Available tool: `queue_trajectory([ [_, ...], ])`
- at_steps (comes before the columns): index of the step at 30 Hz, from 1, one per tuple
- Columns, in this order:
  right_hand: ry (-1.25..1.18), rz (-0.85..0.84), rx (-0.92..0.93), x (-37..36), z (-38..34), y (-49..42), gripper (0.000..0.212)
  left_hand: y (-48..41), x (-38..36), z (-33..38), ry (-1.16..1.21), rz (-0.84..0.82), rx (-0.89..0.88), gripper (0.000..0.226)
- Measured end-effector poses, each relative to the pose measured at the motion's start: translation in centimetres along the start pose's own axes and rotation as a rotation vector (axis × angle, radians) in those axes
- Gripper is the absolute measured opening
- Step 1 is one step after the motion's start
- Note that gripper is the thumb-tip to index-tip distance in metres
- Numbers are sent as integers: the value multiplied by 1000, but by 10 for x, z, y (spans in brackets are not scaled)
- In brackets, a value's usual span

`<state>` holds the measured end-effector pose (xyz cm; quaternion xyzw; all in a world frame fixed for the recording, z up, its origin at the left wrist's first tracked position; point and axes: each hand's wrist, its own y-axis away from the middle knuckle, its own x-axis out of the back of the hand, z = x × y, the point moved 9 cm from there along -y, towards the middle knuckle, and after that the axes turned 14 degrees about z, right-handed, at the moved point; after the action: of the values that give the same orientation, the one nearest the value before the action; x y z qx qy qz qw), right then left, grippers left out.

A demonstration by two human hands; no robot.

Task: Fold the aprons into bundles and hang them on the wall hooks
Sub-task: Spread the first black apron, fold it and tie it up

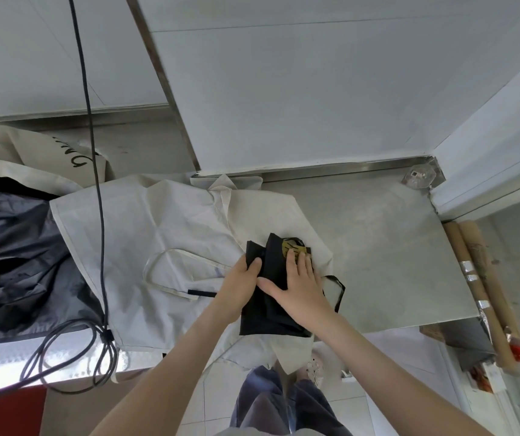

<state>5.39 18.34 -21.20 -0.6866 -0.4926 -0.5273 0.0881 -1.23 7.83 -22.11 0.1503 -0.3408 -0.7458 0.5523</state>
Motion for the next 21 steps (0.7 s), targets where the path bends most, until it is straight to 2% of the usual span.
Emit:
queue_trajectory([
  [5,-158,-60,-57,13,-10,0,85,7,-21,5,142,-117,78,28],
  [11,-257,84,19,43,-22,10,62,6,-20,7,145,25,139,32],
  [15,-143,52,178,40,-47,21,65,10,-22,22,170,64,142,37],
  [17,-124,55,177,39,-50,19,66,20,-34,30,283,-16,169,46],
  [19,-155,28,180,40,-52,17,70,26,-40,35,347,-55,162,43],
  [21,-294,-78,200,42,-57,20,73,25,-33,40,347,-8,105,35],
])
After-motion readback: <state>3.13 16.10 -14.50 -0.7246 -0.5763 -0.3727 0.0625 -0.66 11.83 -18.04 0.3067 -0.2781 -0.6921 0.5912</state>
